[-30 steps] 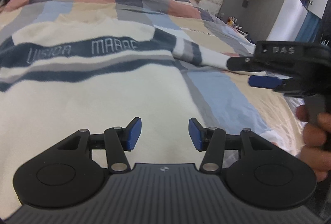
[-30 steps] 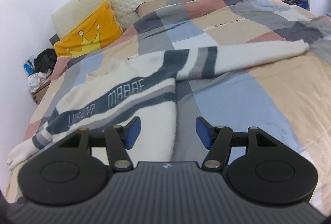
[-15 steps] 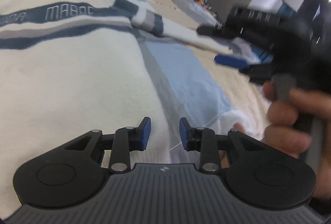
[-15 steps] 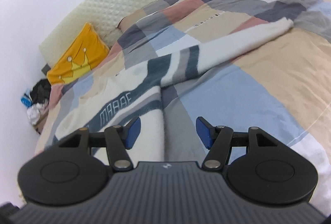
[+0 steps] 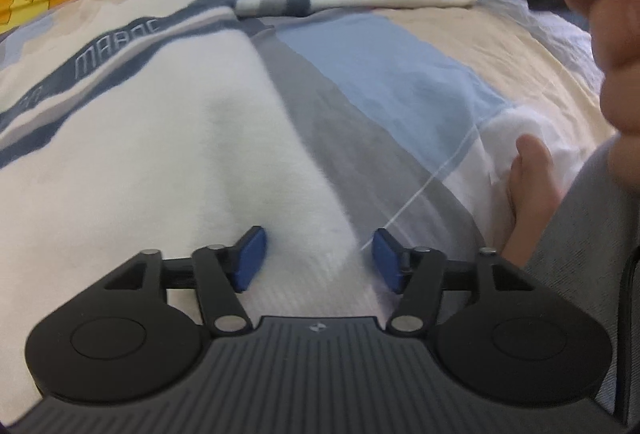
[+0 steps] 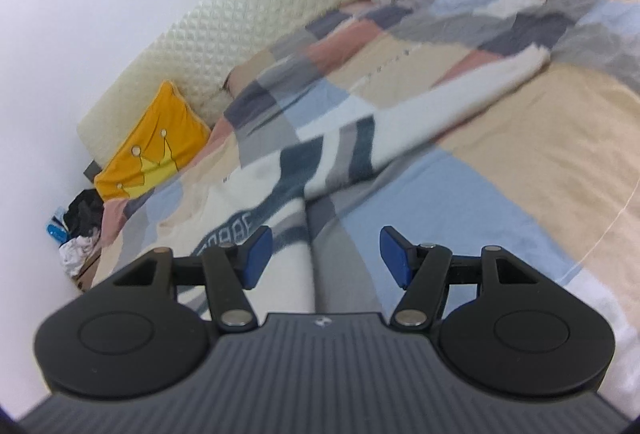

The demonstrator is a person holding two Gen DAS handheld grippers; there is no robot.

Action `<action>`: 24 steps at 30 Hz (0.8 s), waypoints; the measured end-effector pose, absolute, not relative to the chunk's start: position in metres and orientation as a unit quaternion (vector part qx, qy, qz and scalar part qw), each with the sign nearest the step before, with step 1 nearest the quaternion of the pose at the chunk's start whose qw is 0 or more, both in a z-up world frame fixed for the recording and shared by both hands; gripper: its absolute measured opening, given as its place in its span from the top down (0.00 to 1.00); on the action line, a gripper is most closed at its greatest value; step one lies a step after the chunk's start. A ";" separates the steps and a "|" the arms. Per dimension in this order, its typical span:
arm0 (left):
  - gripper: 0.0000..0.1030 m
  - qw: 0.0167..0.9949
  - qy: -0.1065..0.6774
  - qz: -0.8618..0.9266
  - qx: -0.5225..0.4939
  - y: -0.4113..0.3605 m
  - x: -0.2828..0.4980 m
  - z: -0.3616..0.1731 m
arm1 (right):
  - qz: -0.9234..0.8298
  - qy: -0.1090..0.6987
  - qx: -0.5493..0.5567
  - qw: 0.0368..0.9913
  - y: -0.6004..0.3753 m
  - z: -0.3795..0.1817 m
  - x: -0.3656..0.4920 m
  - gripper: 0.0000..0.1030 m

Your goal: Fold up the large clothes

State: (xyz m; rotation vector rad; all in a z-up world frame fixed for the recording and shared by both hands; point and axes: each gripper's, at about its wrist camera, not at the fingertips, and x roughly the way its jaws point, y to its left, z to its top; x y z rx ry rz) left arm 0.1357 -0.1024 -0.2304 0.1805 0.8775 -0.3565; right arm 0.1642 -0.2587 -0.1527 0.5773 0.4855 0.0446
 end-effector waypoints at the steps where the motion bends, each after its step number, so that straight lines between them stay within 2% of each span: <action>1: 0.36 0.887 0.421 -0.167 0.095 -0.105 0.136 -0.232 | 0.021 0.235 0.285 0.929 -0.260 -0.153 0.164 0.39; 4: 0.41 0.889 0.412 -0.155 0.126 -0.114 0.131 -0.238 | 0.019 0.238 0.298 0.924 -0.265 -0.155 0.165 0.39; 6: 0.58 0.892 0.402 -0.140 0.155 -0.118 0.128 -0.240 | 0.017 0.240 0.306 0.921 -0.268 -0.157 0.167 0.39; 7: 0.63 0.891 0.395 -0.141 0.173 -0.120 0.126 -0.241 | 0.016 0.241 0.308 0.920 -0.269 -0.157 0.167 0.39; 8: 0.76 0.892 0.387 -0.139 0.187 -0.122 0.124 -0.241 | 0.016 0.240 0.310 0.920 -0.270 -0.158 0.168 0.39; 9: 0.83 0.895 0.381 -0.134 0.191 -0.120 0.123 -0.240 | 0.016 0.241 0.310 0.920 -0.270 -0.158 0.168 0.39; 12: 0.85 0.906 0.377 -0.139 0.136 -0.099 0.123 -0.225 | 0.016 0.246 0.312 0.917 -0.270 -0.160 0.170 0.39; 19: 0.85 0.926 0.343 -0.122 -0.100 0.007 0.124 -0.172 | 0.029 0.268 0.308 0.913 -0.263 -0.165 0.177 0.39; 24: 0.85 0.907 0.329 -0.084 -0.250 0.073 0.136 -0.162 | 0.053 0.291 0.305 0.906 -0.256 -0.169 0.181 0.39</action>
